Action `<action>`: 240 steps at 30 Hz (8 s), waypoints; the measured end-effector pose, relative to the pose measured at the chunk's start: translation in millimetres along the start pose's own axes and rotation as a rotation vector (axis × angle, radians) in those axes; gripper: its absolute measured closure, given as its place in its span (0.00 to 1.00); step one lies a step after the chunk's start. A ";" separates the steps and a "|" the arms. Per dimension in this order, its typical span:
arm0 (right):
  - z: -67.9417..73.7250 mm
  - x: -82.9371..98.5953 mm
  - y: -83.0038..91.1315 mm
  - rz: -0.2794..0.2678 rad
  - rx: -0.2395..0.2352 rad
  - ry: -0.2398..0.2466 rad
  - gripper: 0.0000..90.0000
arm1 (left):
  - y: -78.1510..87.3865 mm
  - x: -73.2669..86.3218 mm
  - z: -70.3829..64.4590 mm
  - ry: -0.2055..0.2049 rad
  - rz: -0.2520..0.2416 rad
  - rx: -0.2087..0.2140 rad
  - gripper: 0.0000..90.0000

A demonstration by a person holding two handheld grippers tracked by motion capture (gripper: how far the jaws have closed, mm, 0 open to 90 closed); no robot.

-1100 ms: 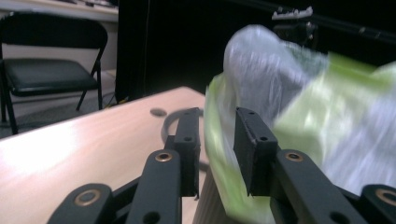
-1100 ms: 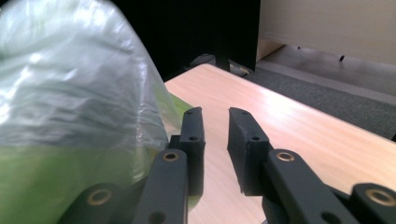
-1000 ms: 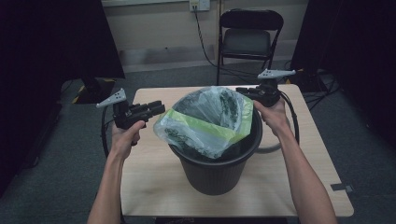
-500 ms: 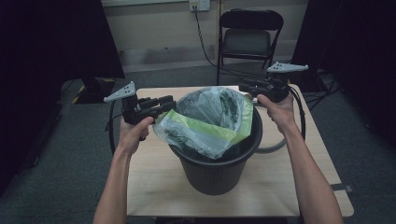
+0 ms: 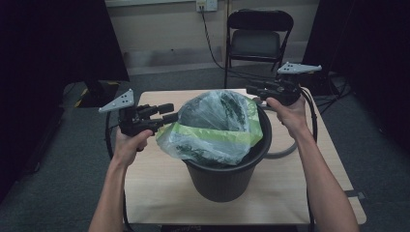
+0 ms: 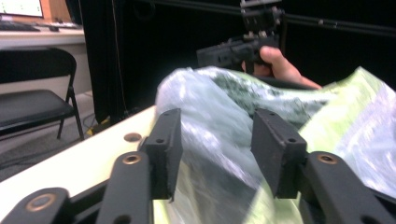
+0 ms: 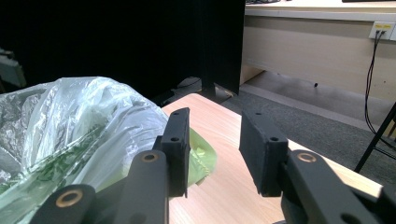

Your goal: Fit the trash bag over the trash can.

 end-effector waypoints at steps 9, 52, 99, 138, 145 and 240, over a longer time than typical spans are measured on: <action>7.3 -2.7 -2.9 -0.006 -0.018 0.012 0.68 | -27.7 -3.2 31.9 0.111 -0.040 0.034 0.80; 30.7 -19.7 -28.5 0.132 -0.156 0.102 0.90 | -40.6 -5.5 17.5 0.081 -0.006 -0.034 0.68; -10.8 27.0 -13.5 -0.024 -0.042 -0.060 1.00 | -24.3 -6.5 2.9 0.063 -0.030 0.028 0.64; -10.9 13.3 -10.4 -0.013 -0.021 -0.039 0.80 | -20.2 -1.9 13.3 0.094 -0.047 -0.042 0.69; 0.9 5.7 -7.9 -0.018 -0.020 -0.013 0.73 | -31.7 5.9 19.8 0.122 -0.045 -0.050 0.85; 2.9 55.6 -14.6 0.072 -0.091 -0.067 1.00 | -8.1 -6.4 3.3 0.130 -0.078 -0.089 0.58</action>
Point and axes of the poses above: each handheld gripper's, and its own axes: y roughly backward along the jaws, x roughly out of its underside, z roughly to its left, the point moved 4 cm from there along -y, roughly forward along the jaws, and after that the axes turned 7 degrees about y, right-handed, at the moved point
